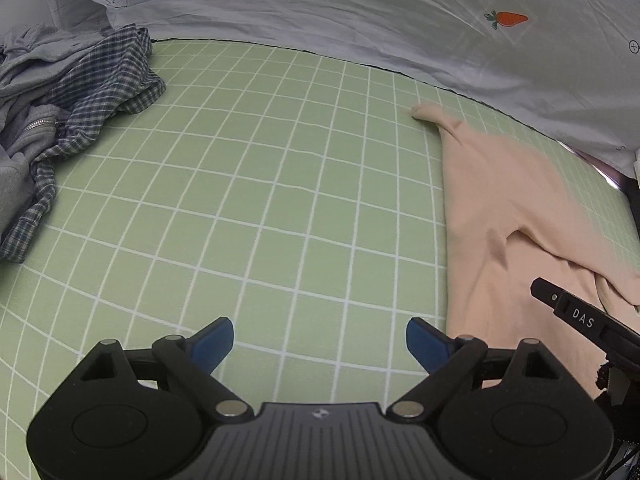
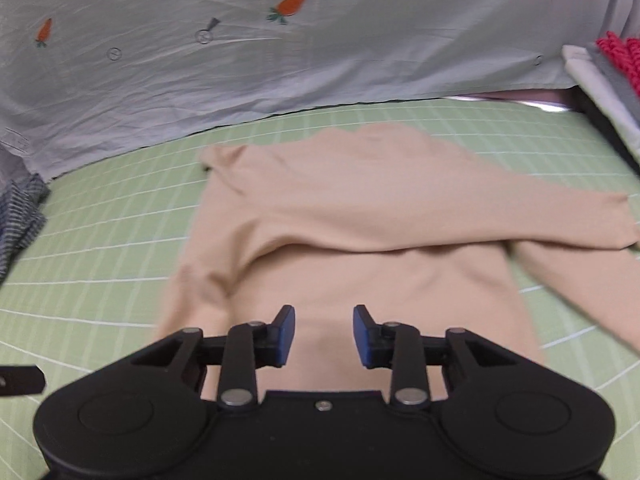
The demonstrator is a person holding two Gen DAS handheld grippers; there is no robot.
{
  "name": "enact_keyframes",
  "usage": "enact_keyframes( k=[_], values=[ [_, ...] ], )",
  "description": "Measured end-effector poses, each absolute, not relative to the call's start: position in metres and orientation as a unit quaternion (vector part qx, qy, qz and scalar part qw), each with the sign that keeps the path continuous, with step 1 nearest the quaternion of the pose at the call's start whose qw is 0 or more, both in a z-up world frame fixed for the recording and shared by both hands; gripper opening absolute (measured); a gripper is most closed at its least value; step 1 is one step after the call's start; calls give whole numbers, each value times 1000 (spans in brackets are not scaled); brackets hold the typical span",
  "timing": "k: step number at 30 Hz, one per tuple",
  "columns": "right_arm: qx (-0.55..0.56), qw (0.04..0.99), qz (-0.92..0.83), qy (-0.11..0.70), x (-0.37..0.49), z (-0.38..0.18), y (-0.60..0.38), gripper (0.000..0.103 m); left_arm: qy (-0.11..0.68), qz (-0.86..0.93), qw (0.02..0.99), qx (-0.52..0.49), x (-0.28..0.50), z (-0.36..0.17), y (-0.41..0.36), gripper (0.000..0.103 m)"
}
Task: Fold clothes
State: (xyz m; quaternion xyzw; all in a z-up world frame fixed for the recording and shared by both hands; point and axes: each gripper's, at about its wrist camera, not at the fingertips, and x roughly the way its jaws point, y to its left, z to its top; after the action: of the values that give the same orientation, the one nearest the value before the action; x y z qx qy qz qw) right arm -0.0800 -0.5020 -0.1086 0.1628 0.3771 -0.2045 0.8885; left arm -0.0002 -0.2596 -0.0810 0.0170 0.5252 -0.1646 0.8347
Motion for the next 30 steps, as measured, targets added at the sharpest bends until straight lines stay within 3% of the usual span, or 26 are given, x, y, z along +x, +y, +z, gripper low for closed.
enact_keyframes(
  k=[7,8,10,12,15,21,27,30],
  values=[
    [197,884,-189,379,-78,-117,-469,32,516,-184,836,24,6,-75,-242,93],
    [198,883,-188,382,-77,-119,-466,30,517,-187,835,25,5,-75,-241,93],
    [197,881,-181,391,-76,-124,-461,12,517,-193,833,28,4,-75,-239,93],
    [191,882,-176,393,-76,-125,-457,6,518,-197,832,29,2,-76,-237,93],
    [176,886,-190,385,-82,-116,-453,4,515,-202,833,28,-2,-74,-235,93],
    [162,881,-227,383,-99,-104,-458,5,518,-200,831,22,-11,-75,-235,93],
    [164,868,-235,405,-113,-117,-460,24,521,-205,828,25,-27,-76,-240,93],
    [149,869,-232,412,-126,-119,-453,27,526,-208,825,29,-35,-79,-245,93]
  ],
)
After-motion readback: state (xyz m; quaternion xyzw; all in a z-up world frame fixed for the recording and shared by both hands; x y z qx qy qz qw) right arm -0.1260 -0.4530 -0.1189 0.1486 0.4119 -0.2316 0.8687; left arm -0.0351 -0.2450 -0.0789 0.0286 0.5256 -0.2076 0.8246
